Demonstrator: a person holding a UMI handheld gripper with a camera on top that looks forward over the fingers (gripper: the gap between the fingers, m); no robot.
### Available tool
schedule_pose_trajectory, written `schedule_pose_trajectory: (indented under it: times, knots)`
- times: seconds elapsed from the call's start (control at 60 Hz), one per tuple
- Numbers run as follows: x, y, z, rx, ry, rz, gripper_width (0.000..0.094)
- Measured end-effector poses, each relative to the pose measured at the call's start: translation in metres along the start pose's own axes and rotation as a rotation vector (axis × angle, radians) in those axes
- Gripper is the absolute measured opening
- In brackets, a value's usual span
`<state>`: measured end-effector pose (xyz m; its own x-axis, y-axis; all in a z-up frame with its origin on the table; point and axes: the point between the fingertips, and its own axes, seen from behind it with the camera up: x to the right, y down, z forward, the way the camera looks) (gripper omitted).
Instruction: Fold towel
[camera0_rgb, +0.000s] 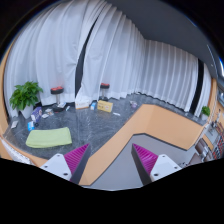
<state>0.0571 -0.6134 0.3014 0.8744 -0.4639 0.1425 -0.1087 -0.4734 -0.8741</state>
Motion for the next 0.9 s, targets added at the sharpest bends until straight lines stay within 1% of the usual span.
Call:
schedule_pose_trajectory:
  times: [0.15,0.217,0.35,0.433,0.567,0.65,0.817,0.9]
  knots:
    - [-0.007,0.010,0.003,-0.013,-0.010,0.000,0.0850]
    - [-0.011,0.022,-0.001,-0.029,-0.014,0.000,0.0850]
    - [-0.033,0.056,0.002,-0.073,-0.035,-0.004,0.0852]
    - [-0.066,0.087,0.006,-0.115,-0.074,-0.010,0.0845]
    - [-0.162,0.133,0.008,-0.181,-0.203,-0.036,0.0846]
    - [-0.242,0.146,0.009,-0.194,-0.307,-0.076,0.0844]
    - [-0.406,0.139,0.029,-0.175,-0.471,-0.110,0.0856]
    - [-0.479,0.127,0.053,-0.150,-0.520,-0.117,0.0848]
